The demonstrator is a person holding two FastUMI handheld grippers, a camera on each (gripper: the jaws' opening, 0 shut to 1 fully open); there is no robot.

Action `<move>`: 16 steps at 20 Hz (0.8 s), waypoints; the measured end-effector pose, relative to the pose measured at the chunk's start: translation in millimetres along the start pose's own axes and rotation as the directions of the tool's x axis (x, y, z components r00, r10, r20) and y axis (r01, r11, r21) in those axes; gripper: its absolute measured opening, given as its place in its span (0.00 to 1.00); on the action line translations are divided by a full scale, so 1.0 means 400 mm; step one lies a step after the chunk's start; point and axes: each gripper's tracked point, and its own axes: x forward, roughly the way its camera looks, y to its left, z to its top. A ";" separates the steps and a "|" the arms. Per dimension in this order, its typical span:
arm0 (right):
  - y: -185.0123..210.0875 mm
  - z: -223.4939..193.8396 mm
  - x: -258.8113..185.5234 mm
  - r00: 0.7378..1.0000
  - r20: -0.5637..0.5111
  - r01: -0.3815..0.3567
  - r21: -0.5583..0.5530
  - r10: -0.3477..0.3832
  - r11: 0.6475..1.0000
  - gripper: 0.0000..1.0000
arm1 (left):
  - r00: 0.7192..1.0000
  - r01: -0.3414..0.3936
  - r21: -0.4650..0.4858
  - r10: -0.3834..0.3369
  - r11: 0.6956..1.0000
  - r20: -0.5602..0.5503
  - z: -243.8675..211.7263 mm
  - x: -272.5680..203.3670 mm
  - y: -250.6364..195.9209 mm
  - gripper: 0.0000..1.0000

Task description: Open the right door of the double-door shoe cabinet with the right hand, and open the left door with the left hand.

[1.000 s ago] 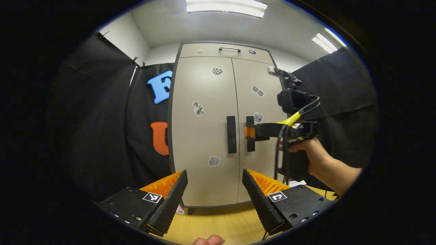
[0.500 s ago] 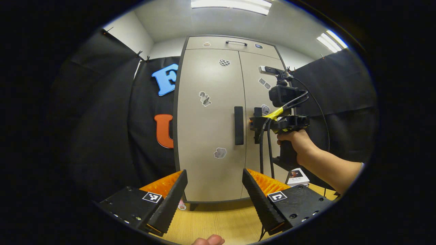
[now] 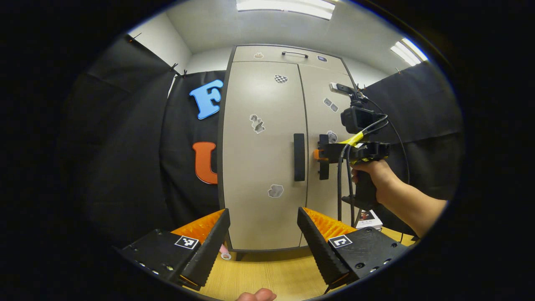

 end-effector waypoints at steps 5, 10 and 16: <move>-0.022 -0.010 -0.109 0.999 0.002 -0.043 0.002 0.043 0.999 0.29 | 1.000 0.012 0.004 -0.012 1.000 -0.001 0.010 -0.024 -0.030 0.97; -0.053 -0.020 -0.210 0.995 -0.014 -0.100 -0.001 0.100 0.995 0.24 | 1.000 -0.004 0.004 0.004 1.000 0.012 0.022 -0.031 -0.032 0.96; -0.122 -0.025 -0.320 0.992 -0.018 -0.127 -0.012 0.127 0.992 0.23 | 0.999 -0.046 0.021 0.046 0.999 0.028 0.034 -0.029 -0.021 0.97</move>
